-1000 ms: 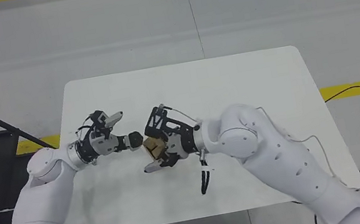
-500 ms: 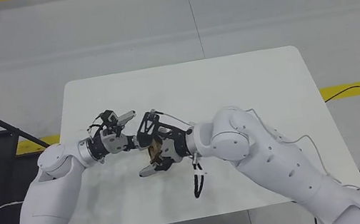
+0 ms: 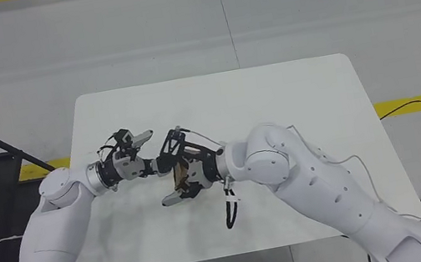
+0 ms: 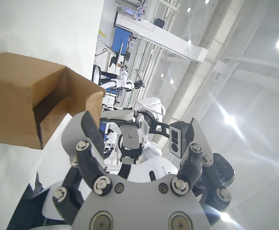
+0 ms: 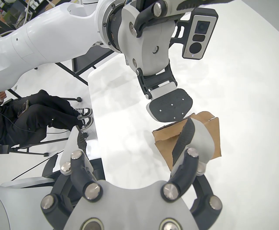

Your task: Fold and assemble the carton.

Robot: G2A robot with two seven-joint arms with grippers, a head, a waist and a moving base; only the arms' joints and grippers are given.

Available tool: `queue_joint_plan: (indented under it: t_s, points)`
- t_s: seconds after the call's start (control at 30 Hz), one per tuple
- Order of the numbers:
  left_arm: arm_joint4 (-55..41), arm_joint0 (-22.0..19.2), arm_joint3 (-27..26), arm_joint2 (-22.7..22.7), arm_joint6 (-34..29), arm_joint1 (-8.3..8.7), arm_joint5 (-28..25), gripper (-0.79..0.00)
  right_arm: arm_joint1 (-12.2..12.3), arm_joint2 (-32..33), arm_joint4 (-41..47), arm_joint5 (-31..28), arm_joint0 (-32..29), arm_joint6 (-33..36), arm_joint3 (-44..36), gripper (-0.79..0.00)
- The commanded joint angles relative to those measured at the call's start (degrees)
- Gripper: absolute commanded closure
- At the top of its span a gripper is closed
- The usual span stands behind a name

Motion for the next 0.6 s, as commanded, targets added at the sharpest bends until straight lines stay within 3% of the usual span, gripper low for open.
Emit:
queue_joint_plan:
  t_s: [0.0,0.57]
  points:
    - [0.5,0.0,0.1,0.0,-0.1,0.07,0.2,-0.785,-0.1,-0.2,0.2,0.0,0.3,0.2,0.4,-0.785]
    - [3.0,-0.4,1.9,0.5,-0.3,0.34,0.7,-0.785,-1.9,-2.8,2.8,-1.8,2.9,0.5,4.4,-0.785]
